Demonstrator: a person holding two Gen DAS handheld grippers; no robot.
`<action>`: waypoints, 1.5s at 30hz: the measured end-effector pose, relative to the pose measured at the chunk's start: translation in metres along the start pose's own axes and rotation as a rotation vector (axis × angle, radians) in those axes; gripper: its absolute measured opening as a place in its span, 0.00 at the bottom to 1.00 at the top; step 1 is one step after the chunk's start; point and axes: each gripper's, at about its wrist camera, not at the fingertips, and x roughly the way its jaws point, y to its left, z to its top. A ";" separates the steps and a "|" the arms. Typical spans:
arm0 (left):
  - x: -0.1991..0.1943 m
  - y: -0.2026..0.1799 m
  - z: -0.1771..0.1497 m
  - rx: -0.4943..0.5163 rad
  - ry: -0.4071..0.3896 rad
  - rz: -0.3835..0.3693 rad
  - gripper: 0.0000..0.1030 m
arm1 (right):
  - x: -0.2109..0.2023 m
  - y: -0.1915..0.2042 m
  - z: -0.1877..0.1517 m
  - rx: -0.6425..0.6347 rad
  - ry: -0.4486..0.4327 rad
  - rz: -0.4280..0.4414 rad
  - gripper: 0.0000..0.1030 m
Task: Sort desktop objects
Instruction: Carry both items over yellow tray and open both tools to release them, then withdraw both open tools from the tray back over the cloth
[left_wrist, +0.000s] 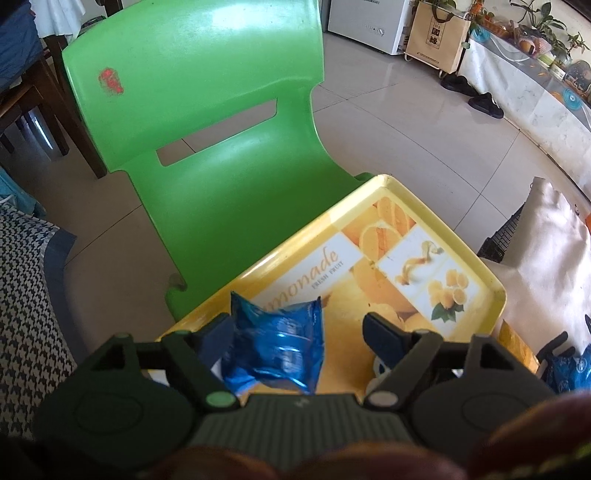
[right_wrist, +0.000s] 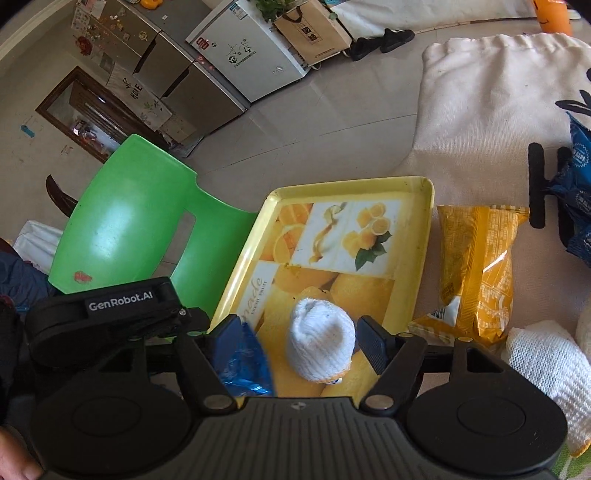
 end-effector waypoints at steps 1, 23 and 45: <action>0.000 0.001 0.000 -0.001 0.001 0.002 0.79 | -0.001 -0.001 0.000 0.001 0.003 -0.007 0.68; -0.005 -0.034 -0.016 0.154 0.028 -0.058 0.95 | -0.044 -0.024 -0.007 -0.068 0.019 -0.099 0.69; -0.022 -0.098 -0.065 0.376 0.054 -0.204 0.99 | -0.112 -0.067 0.003 -0.013 -0.083 -0.297 0.70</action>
